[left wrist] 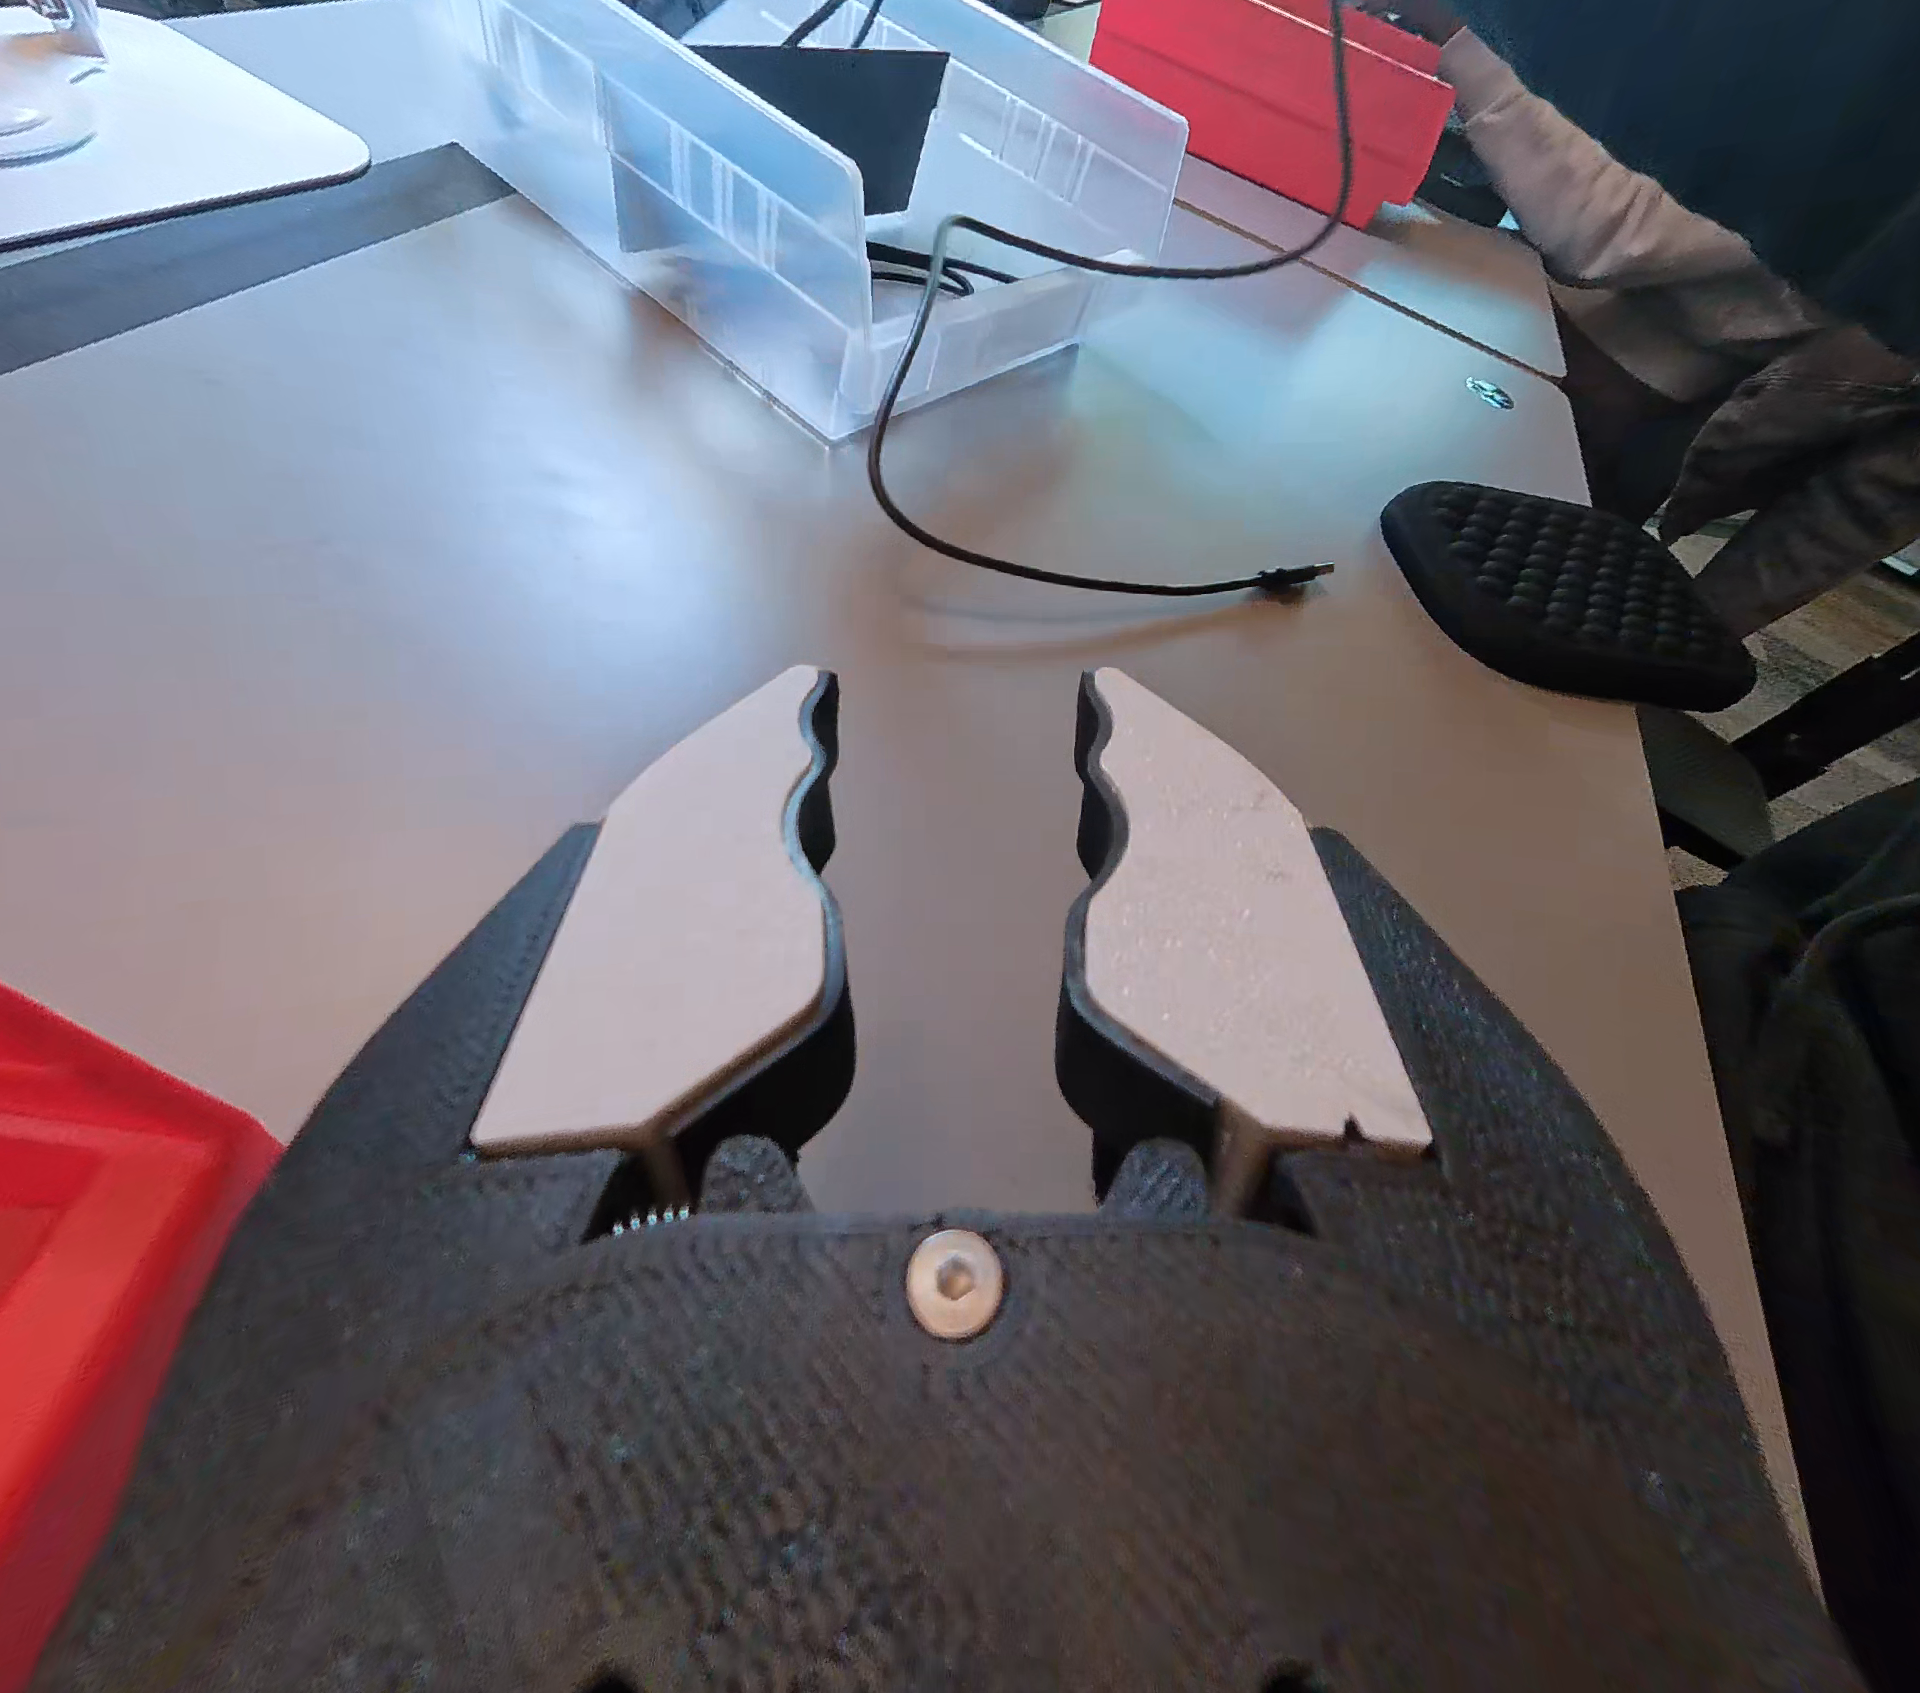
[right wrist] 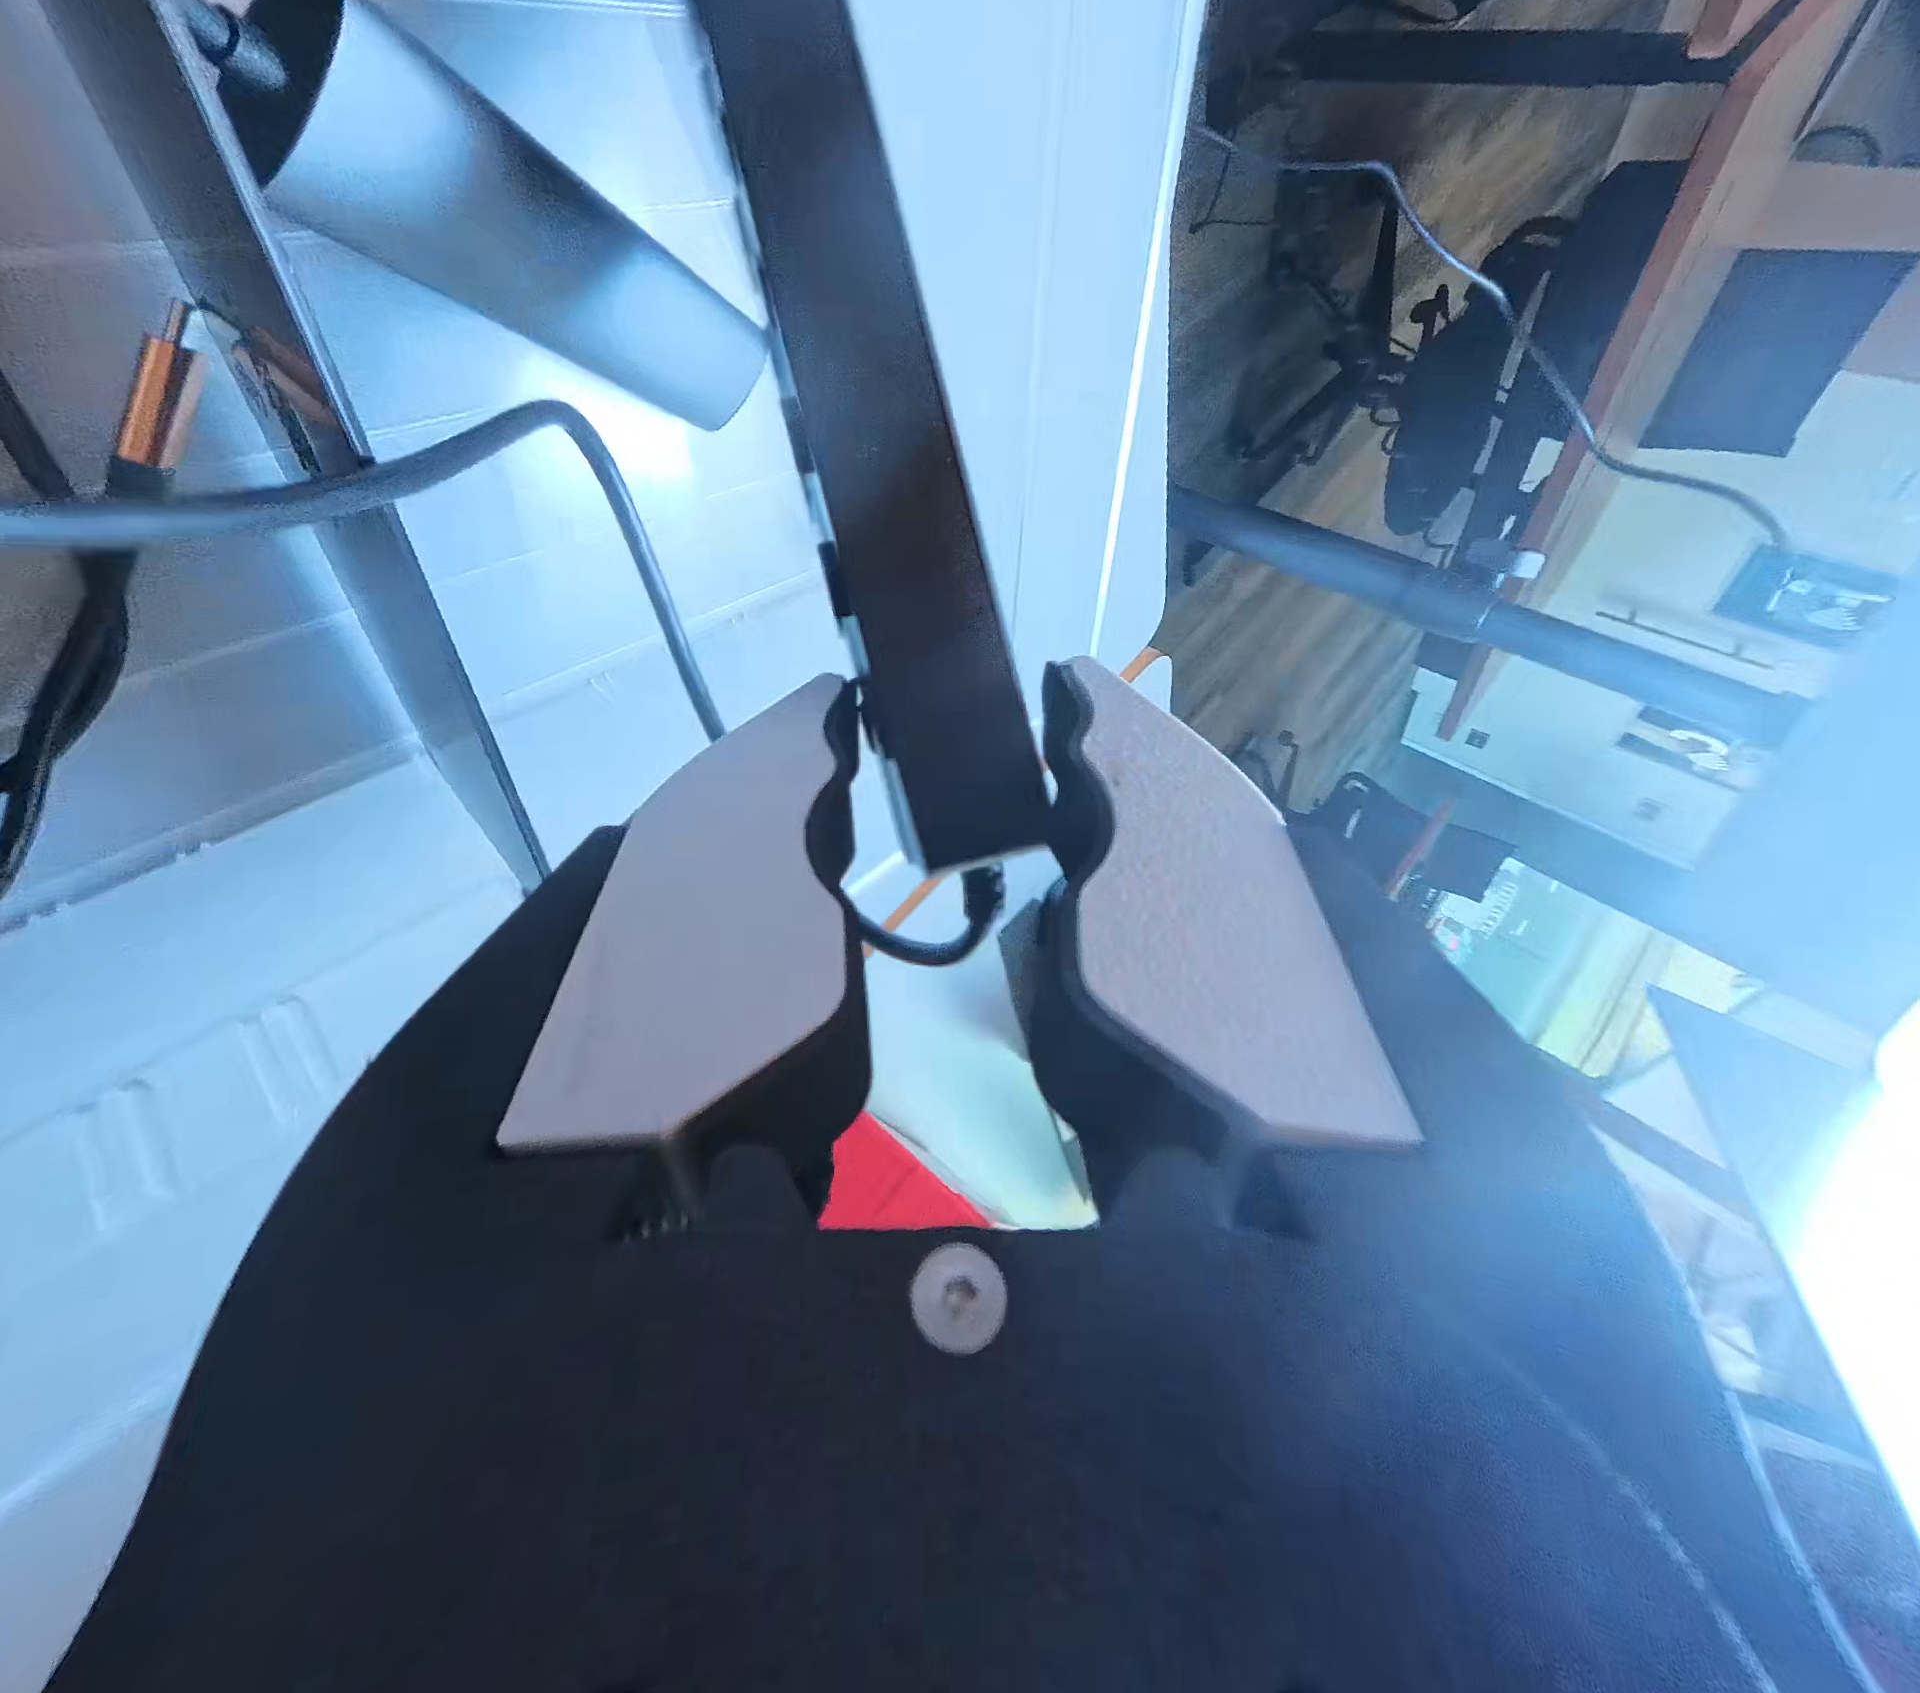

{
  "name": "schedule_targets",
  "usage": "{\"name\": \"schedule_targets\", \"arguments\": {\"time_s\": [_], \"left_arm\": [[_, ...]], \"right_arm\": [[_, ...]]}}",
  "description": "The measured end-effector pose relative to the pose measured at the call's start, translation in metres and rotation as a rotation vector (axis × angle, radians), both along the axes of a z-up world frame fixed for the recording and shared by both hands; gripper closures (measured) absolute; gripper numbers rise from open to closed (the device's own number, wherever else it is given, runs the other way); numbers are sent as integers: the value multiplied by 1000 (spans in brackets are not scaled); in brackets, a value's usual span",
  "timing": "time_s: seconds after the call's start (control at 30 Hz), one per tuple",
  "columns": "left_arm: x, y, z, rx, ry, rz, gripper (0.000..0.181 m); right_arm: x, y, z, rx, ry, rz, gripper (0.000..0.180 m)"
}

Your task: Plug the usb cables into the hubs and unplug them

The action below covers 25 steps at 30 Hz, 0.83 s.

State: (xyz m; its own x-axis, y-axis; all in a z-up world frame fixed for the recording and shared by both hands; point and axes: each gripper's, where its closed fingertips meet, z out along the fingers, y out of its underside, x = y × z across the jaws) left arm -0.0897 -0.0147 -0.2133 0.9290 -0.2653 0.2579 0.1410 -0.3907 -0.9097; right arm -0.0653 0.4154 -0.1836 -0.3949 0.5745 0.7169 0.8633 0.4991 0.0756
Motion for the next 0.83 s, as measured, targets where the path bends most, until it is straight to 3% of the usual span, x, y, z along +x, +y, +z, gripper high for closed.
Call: {"name": "schedule_targets", "arguments": {"time_s": [0.1,0.37,0.5,0.6,0.7,0.83], "left_arm": [[0,0,-2,-4,3,-1,137],[3,0,-1,-4,17,-8,137],[4,1,-1,-4,16,-12,137],[6,1,-2,-9,15,-18,137],[7,3,-5,-16,19,-22,138],[8,2,-7,-25,26,-19,138]], "right_arm": [[-4,-8,15,-72,127,12,138],[28,-37,115,-159,440,38,135],[50,-90,143,-260,563,140,138],[63,-159,118,-330,466,308,139],[71,-230,57,-421,278,419,137],[81,-294,-42,-540,23,353,123]]}}
